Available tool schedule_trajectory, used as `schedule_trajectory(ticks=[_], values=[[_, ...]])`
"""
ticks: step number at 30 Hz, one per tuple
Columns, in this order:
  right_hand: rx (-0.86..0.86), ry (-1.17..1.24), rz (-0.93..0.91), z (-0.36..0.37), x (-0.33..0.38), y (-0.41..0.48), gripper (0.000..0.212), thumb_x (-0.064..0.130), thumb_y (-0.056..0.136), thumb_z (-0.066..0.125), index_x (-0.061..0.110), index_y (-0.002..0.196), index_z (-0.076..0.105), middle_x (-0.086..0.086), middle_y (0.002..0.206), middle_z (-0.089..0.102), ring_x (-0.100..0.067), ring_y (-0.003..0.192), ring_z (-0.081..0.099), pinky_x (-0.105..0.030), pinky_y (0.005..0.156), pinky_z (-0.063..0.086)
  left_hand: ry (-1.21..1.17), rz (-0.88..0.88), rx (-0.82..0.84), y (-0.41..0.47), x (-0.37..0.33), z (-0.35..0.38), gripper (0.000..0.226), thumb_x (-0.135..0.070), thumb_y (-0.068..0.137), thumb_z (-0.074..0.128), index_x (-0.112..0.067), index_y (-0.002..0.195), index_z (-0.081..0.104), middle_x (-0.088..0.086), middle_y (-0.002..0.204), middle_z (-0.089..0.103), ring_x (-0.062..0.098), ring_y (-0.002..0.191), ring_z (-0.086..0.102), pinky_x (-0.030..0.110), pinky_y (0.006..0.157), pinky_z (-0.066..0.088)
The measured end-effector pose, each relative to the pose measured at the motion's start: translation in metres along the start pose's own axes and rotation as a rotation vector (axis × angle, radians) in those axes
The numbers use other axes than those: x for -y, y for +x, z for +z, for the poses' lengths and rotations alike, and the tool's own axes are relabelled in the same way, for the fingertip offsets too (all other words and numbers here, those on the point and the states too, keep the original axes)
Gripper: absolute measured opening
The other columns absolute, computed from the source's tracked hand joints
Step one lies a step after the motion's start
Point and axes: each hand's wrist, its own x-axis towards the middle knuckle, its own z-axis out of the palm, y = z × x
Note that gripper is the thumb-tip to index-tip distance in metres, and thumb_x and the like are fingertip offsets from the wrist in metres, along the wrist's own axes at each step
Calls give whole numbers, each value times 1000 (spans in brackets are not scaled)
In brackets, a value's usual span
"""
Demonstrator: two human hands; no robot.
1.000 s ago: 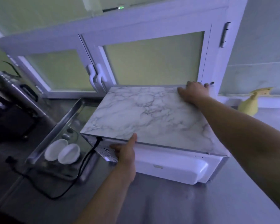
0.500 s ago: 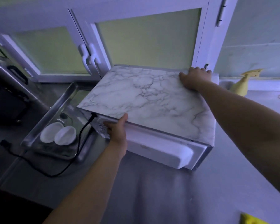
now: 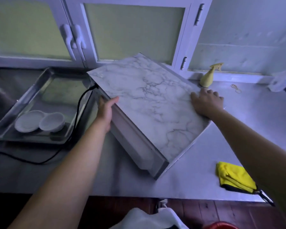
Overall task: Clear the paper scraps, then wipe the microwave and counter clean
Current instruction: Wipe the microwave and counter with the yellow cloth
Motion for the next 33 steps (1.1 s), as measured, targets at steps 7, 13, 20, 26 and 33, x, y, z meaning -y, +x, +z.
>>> schedule_trajectory(ticks=[7, 13, 20, 26, 33], values=[[-21, 27, 156, 4, 14, -100, 61, 50, 96, 24, 9, 137, 41, -19, 139, 48, -34, 131, 37, -49, 102, 29, 114, 66, 83, 0, -10, -33, 77, -39, 71, 73, -18, 142, 52, 3, 138, 60, 24, 123, 60, 46, 111, 42], [-34, 107, 209, 2, 34, -174, 38, 39, 99, 32, 11, 121, 43, -18, 129, 53, -35, 125, 42, -46, 97, 32, 209, 129, 32, -19, -21, -45, 45, -27, 91, 62, -8, 131, 59, 12, 127, 65, 30, 116, 63, 47, 105, 47], [-56, 148, 168, 9, 52, -251, 57, 39, 99, 34, 10, 148, 29, -20, 138, 47, -42, 124, 41, -51, 98, 36, 243, 111, 120, -156, -4, -94, 66, -35, 76, 70, -26, 139, 53, 1, 139, 58, 21, 123, 60, 48, 104, 48], [-124, 176, 157, 13, 64, -278, 67, 47, 90, 27, 15, 150, 34, -14, 143, 47, -43, 122, 42, -52, 99, 35, -3, 196, 7, -225, 13, -102, 50, -16, 83, 58, -20, 133, 58, -2, 128, 68, 14, 123, 61, 28, 101, 50], [-275, 309, 219, 16, 78, -279, 55, 39, 86, 41, 27, 137, 59, -6, 150, 46, -39, 128, 45, -49, 105, 32, -56, 296, -300, -222, 21, -77, 42, -8, 84, 47, -12, 120, 69, 0, 122, 71, 14, 121, 62, 19, 91, 50]])
